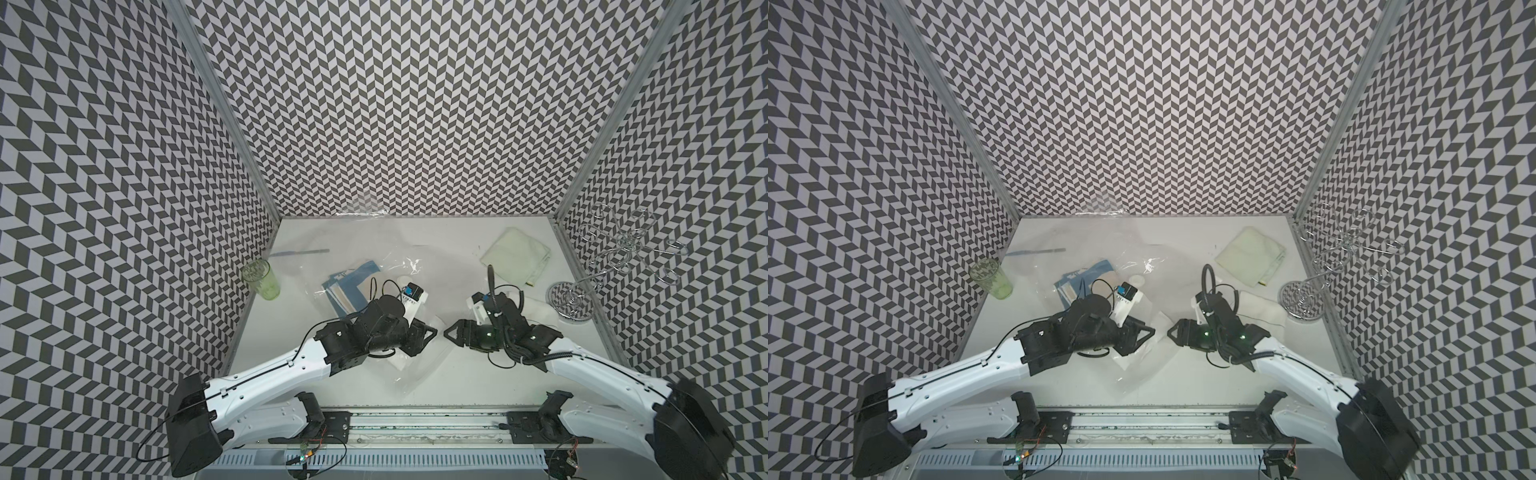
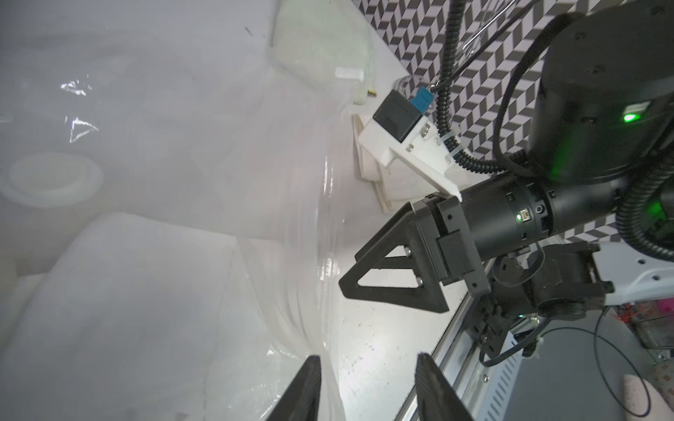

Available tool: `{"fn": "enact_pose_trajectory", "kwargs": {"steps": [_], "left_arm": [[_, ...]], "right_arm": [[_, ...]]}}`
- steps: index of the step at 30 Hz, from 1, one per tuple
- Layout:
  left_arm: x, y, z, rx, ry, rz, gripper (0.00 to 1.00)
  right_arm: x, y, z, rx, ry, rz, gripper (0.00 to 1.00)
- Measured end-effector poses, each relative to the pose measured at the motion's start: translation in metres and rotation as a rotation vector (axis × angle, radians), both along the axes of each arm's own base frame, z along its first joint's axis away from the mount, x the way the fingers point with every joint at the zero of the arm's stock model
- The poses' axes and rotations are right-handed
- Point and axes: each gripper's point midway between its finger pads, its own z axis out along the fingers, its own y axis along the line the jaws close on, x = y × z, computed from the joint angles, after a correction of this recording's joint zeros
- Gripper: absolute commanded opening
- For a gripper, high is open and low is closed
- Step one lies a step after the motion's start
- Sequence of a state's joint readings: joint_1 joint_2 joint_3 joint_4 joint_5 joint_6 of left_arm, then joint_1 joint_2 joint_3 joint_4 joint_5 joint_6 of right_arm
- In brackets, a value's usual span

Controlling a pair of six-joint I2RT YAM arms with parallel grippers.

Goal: Place the folded towel into the vacuum bag
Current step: Place the towel in the vacuum bag, then adjust the vacuum bag at the center of the board.

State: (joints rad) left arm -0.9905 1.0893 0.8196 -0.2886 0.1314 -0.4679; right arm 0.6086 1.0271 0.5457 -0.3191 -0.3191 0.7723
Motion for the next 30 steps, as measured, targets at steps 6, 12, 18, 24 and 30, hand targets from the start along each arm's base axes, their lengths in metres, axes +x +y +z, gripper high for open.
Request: {"fn": "enact_pose_trajectory", "kwargs": {"steps": [6,12,18,24,30], "left_arm": [[0.001,-0.017,-0.002,-0.052,0.043,-0.034,0.44],[0.006,-0.022,-0.023,-0.081,0.083,-0.009,0.39],[0.018,0.000,-0.086,0.051,0.171,0.114,0.38],[0.040,0.035,-0.069,-0.008,0.147,0.269,0.39],[0.060,0.064,-0.058,-0.047,0.134,0.371,0.39]], "right_arm": [[0.012,-0.032,0.008,-0.086,0.005,-0.052,0.59],[0.033,-0.041,0.023,-0.165,-0.037,-0.085,0.53],[0.097,-0.010,0.060,-0.152,-0.144,-0.060,0.13],[0.120,0.049,0.007,-0.179,-0.079,0.060,0.13],[0.103,0.083,-0.071,-0.250,0.053,0.136,0.13]]}}
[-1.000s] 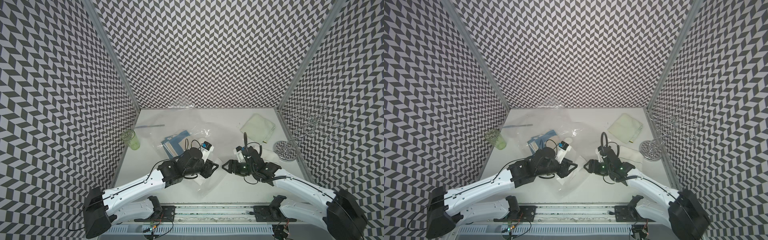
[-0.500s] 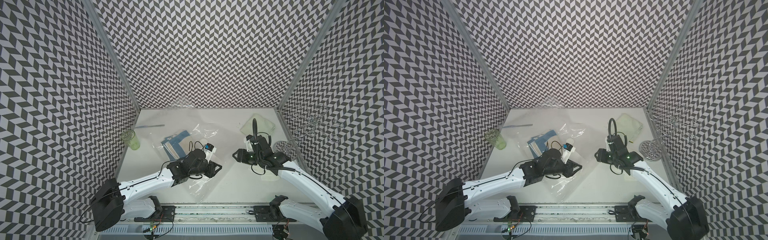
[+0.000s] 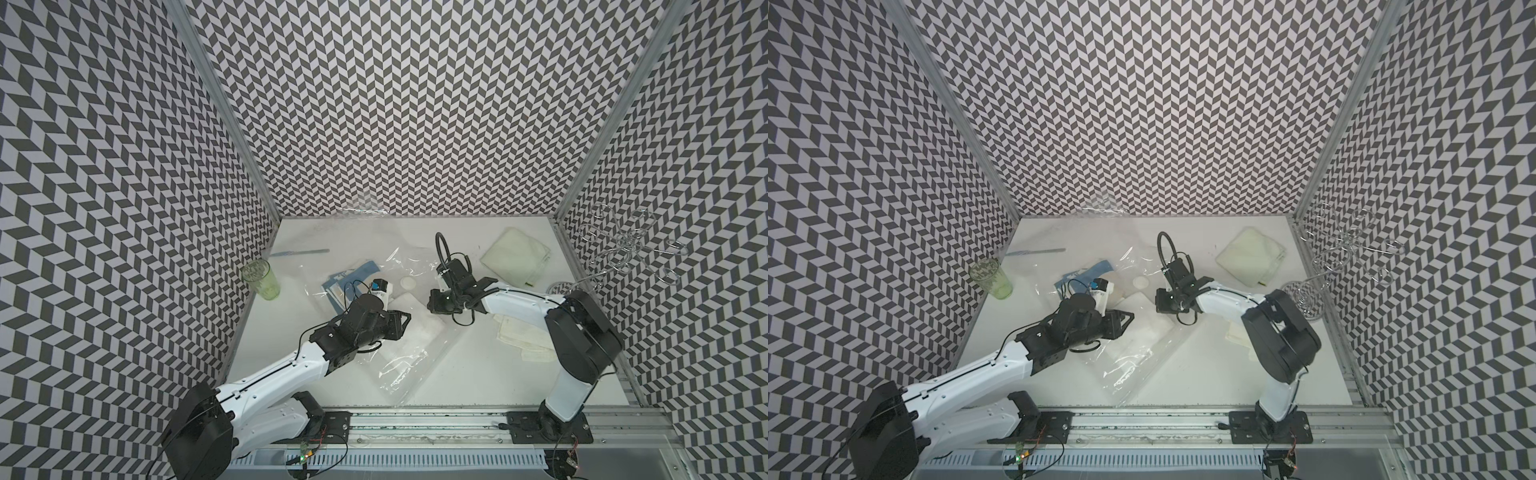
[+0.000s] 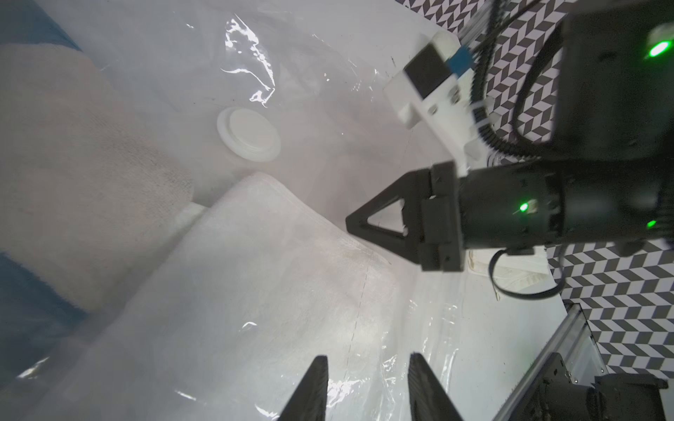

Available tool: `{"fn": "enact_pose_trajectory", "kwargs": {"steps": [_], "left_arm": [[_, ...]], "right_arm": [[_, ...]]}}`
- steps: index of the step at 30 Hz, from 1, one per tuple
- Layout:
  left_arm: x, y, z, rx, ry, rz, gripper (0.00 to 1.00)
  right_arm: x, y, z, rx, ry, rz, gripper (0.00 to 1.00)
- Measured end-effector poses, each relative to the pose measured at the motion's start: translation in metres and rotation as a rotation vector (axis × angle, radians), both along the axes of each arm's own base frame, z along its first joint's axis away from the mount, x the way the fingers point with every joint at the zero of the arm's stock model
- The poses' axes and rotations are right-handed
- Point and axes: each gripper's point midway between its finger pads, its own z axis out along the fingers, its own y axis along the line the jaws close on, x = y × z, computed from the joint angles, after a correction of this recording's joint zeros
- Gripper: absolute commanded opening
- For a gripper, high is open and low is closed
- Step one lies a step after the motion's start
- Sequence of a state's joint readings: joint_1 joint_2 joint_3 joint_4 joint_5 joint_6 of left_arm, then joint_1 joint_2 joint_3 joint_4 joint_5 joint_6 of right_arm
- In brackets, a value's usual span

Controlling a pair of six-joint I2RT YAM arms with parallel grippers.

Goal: Place the folded towel into the vacuum bag
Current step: Adjust the vacuum bag at the center of the board, then move the towel to the center of the board.

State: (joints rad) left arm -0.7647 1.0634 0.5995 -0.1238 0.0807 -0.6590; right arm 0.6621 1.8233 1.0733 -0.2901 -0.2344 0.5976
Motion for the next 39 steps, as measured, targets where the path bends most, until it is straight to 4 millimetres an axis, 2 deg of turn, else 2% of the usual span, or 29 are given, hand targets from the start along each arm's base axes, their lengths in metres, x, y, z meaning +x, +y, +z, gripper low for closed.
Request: {"fn": "enact_pose_trajectory", "kwargs": {"steps": [1,3,7,10,13,15,18,20,22,23,25,28,31,36,38,39], "left_arm": [[0.000,0.000,-0.001,0.007,0.003,-0.001,0.39],[0.001,0.002,-0.003,0.017,0.007,-0.001,0.39],[0.006,0.008,-0.008,0.029,0.019,0.018,0.39],[0.010,0.009,-0.011,0.031,0.028,0.025,0.39],[0.011,0.006,-0.022,0.048,0.056,0.012,0.39],[0.010,0.003,-0.027,0.063,0.071,-0.005,0.40],[0.008,-0.007,-0.023,0.063,0.058,-0.038,0.40],[0.006,-0.016,-0.015,0.052,0.037,-0.065,0.41],[0.002,-0.025,-0.008,0.042,0.019,-0.097,0.41],[0.000,-0.031,-0.006,0.038,0.013,-0.114,0.41],[-0.004,-0.040,-0.005,0.036,0.012,-0.146,0.41],[-0.011,-0.049,-0.008,0.039,0.016,-0.184,0.41],[-0.014,-0.052,-0.010,0.048,0.014,-0.207,0.42],[-0.014,-0.051,-0.009,0.059,-0.006,-0.221,0.42],[-0.013,-0.050,-0.009,0.061,-0.012,-0.223,0.42],[-0.012,-0.050,-0.009,0.063,-0.013,-0.222,0.42]], "right_arm": [[-0.006,0.005,-0.011,-0.004,0.018,0.007,0.13],[-0.013,0.021,-0.011,0.048,0.017,0.020,0.13],[-0.054,0.053,-0.012,0.147,0.061,0.068,0.14],[-0.082,0.058,-0.012,0.186,0.115,0.085,0.25],[-0.081,0.045,0.001,0.185,0.122,0.064,0.45],[-0.071,0.030,0.022,0.182,0.081,0.041,0.57],[-0.042,-0.010,0.073,0.157,-0.056,-0.046,0.70],[-0.017,-0.053,0.101,0.107,-0.172,-0.158,0.81],[0.001,-0.103,0.109,0.004,-0.257,-0.283,0.87],[0.009,-0.134,0.105,-0.080,-0.280,-0.358,0.89],[0.013,-0.177,0.089,-0.225,-0.273,-0.446,0.90],[0.009,-0.213,0.053,-0.393,-0.185,-0.485,0.91],[0.005,-0.234,0.021,-0.514,-0.097,-0.497,0.92],[0.002,-0.249,-0.010,-0.588,-0.015,-0.506,0.89],[0.006,-0.253,-0.015,-0.583,-0.008,-0.518,0.81],[0.008,-0.255,-0.017,-0.575,-0.010,-0.529,0.71]]}}
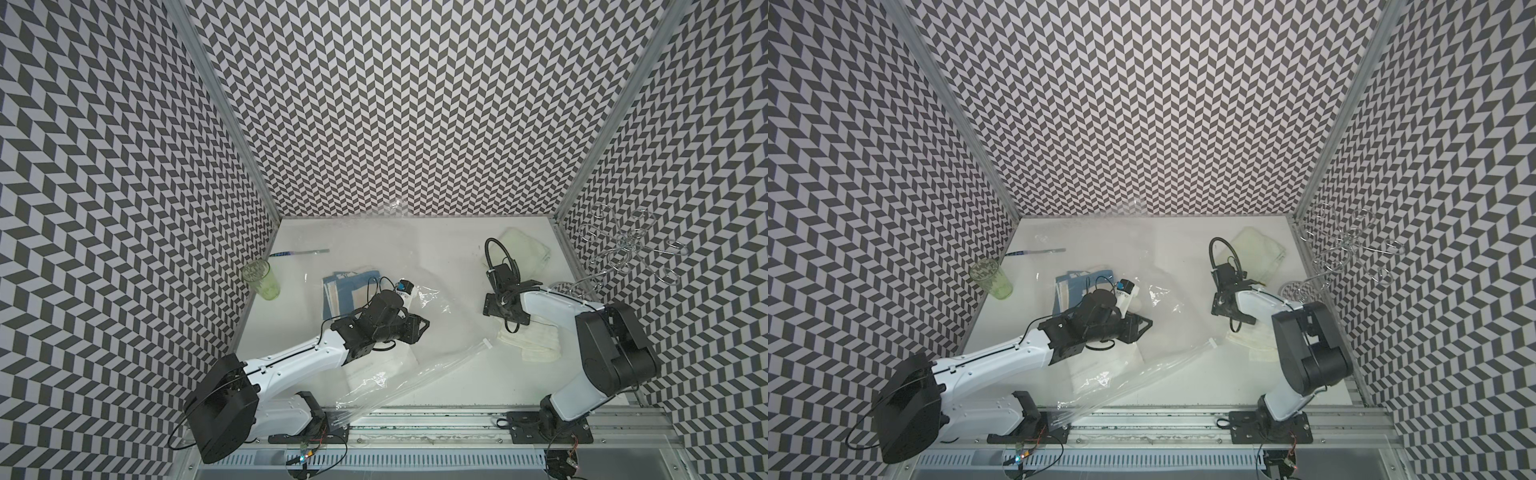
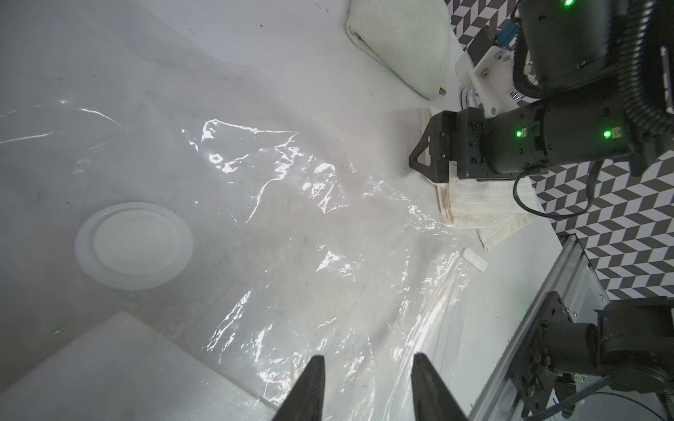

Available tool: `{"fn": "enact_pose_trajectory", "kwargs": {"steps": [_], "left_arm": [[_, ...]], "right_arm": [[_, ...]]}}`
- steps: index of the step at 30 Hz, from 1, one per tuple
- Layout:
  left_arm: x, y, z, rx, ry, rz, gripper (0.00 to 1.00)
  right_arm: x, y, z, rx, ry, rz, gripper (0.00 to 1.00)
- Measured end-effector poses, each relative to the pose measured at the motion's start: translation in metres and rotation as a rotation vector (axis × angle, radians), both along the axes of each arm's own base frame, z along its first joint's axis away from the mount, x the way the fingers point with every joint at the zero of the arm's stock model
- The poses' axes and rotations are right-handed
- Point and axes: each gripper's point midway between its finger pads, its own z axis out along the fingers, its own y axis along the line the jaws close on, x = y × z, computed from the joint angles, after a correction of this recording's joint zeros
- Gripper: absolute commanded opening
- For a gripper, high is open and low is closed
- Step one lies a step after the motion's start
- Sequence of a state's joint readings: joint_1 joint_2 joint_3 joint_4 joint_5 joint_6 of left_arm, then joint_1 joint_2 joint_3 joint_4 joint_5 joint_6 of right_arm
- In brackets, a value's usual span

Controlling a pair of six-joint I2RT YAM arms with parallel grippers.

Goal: Place the folded towel into the vacuum bag
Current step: Move the towel to the center of the board.

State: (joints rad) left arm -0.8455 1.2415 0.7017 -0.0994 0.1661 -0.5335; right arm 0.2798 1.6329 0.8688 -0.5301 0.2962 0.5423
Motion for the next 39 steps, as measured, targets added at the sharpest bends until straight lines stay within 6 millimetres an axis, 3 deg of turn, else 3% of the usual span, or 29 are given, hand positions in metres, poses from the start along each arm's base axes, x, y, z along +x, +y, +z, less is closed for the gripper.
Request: {"fn": "enact_pose_trajectory", "kwargs": {"steps": [3,5,9,15,16,18,21,23,27,30,34,39], "left_arm": [[0.002,0.002,0.000,0.002,-0.006,0.004,0.42],[0.004,0.003,0.002,0.002,-0.012,0.006,0.42],[0.006,0.005,0.004,0.001,-0.022,0.009,0.42],[0.008,0.006,0.002,0.005,-0.017,0.010,0.42],[0.008,0.005,0.001,0.007,-0.015,0.010,0.42],[0.008,0.005,0.001,0.008,-0.014,0.010,0.42],[0.010,0.003,0.003,0.005,-0.015,0.008,0.42],[0.011,0.002,0.004,0.003,-0.017,0.008,0.42],[0.012,0.000,0.007,0.001,-0.021,0.004,0.42],[0.011,0.000,0.006,0.003,-0.016,0.000,0.42],[0.010,-0.003,0.001,0.008,0.000,-0.012,0.42],[0.011,-0.007,0.006,0.003,-0.011,-0.029,0.42]], "right_arm": [[0.004,-0.012,0.000,-0.002,-0.025,-0.030,0.35],[0.005,-0.017,0.003,0.003,-0.048,-0.038,0.24],[0.005,-0.008,0.010,0.044,-0.065,0.019,0.16],[0.008,0.056,0.035,0.240,-0.090,0.248,0.13],[0.008,0.066,0.040,0.265,-0.097,0.280,0.16],[0.010,0.087,0.051,0.320,-0.111,0.334,0.41],[0.014,0.103,0.061,0.361,-0.125,0.380,0.69],[0.018,0.105,0.066,0.362,-0.128,0.388,0.78],[0.020,0.095,0.076,0.343,-0.141,0.369,0.86],[0.020,0.064,0.079,0.298,-0.149,0.292,0.90],[0.015,0.018,0.065,0.215,-0.122,0.164,0.94],[0.014,0.004,0.040,0.195,-0.060,0.122,0.95]]}}
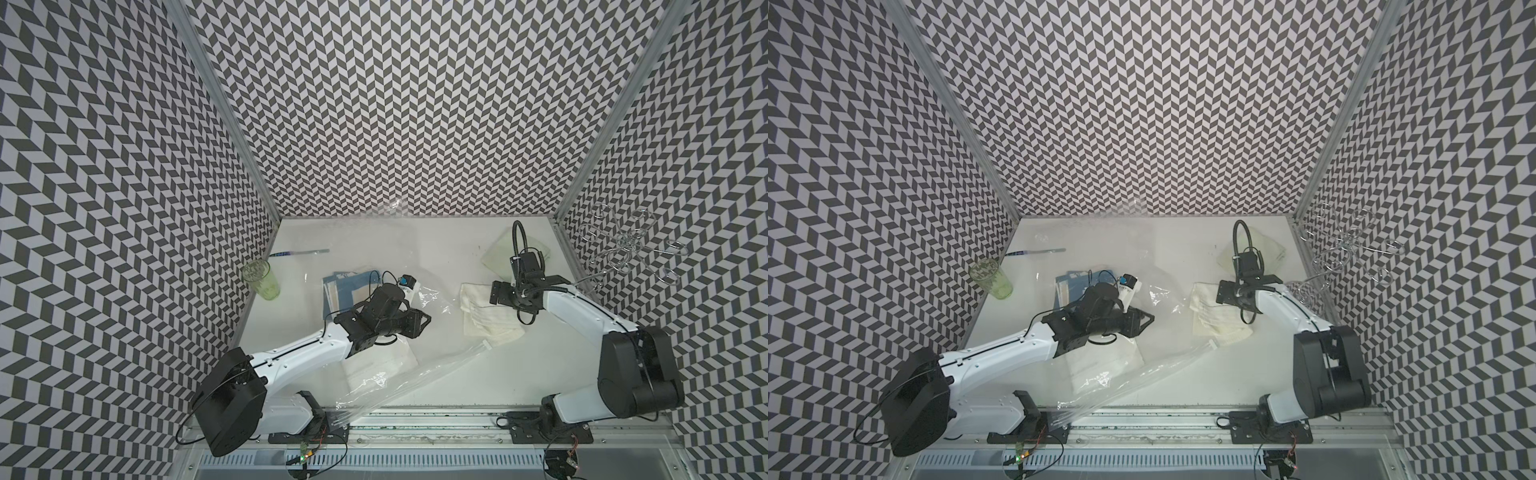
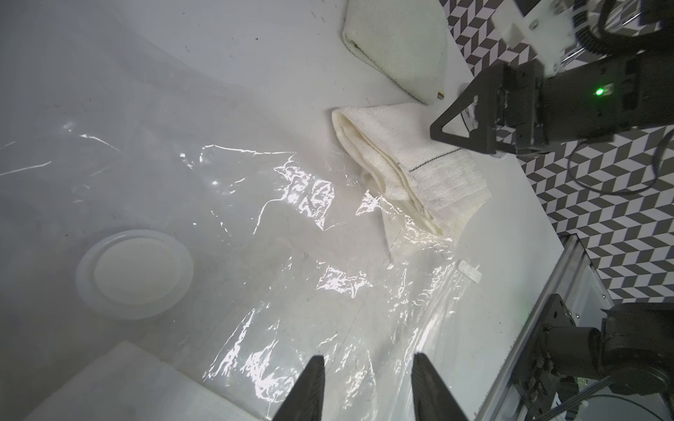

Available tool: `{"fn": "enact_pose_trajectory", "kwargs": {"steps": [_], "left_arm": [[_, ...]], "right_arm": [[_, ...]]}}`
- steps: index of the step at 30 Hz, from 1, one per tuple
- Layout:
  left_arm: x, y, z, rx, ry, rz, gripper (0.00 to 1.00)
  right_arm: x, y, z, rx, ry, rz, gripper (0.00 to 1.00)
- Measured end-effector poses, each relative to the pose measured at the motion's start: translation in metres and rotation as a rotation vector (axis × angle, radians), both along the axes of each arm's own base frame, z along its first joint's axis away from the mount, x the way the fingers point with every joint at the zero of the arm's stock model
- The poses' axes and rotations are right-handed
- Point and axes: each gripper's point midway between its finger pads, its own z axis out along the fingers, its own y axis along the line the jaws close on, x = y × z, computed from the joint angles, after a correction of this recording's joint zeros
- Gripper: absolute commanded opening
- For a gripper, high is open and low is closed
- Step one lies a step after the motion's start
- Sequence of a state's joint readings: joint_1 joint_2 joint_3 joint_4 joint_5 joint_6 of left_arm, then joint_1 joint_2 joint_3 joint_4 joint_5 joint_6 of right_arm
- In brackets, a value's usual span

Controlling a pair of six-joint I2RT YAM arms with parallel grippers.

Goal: Place the folded towel into the vacuum bag
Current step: Move the towel to the center of the board, then pick up the towel from the center of the board.

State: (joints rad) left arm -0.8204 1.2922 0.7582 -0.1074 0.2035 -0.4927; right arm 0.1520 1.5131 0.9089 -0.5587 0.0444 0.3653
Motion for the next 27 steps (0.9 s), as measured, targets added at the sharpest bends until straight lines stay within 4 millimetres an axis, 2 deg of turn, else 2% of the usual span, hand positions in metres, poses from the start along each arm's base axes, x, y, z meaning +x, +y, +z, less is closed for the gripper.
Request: {"fn": "enact_pose_trajectory", "kwargs": {"steps": [4,6,7,11,13,15,18,21,23,25,27], "left_arm": [[0.000,-0.001,0.001,0.000,-0.006,-0.004,0.42],[0.000,0.000,0.001,0.001,-0.005,-0.004,0.42],[0.000,0.000,0.001,0.001,-0.005,-0.004,0.42],[0.000,0.000,0.001,0.001,-0.005,-0.004,0.42],[0.000,0.000,0.001,0.002,-0.005,-0.004,0.42],[0.000,0.000,0.002,0.002,-0.005,-0.003,0.42],[0.000,0.002,0.002,0.008,-0.008,0.000,0.42],[0.002,0.007,0.007,0.005,-0.016,0.015,0.42],[0.005,0.012,0.017,-0.011,-0.034,0.032,0.42],[0.009,0.019,0.028,-0.033,-0.058,0.054,0.42],[0.015,0.026,0.041,-0.054,-0.083,0.081,0.42]], "right_arm": [[-0.007,0.007,-0.034,0.068,0.076,0.016,0.91],[-0.004,0.012,-0.035,0.100,0.059,0.030,0.82],[-0.002,0.015,-0.035,0.112,0.046,0.034,0.74],[0.004,0.025,-0.036,0.167,0.017,0.059,0.30],[0.002,0.027,-0.034,0.177,0.018,0.062,0.19],[0.001,0.029,-0.024,0.164,0.004,0.066,0.13],[0.003,0.034,0.011,0.105,-0.055,0.084,0.06],[0.014,0.049,0.076,0.049,-0.203,0.121,0.01],[0.017,0.065,0.126,0.035,-0.317,0.155,0.00],[0.012,0.087,0.167,0.054,-0.400,0.204,0.00],[0.000,0.115,0.193,0.108,-0.442,0.276,0.00]]}}
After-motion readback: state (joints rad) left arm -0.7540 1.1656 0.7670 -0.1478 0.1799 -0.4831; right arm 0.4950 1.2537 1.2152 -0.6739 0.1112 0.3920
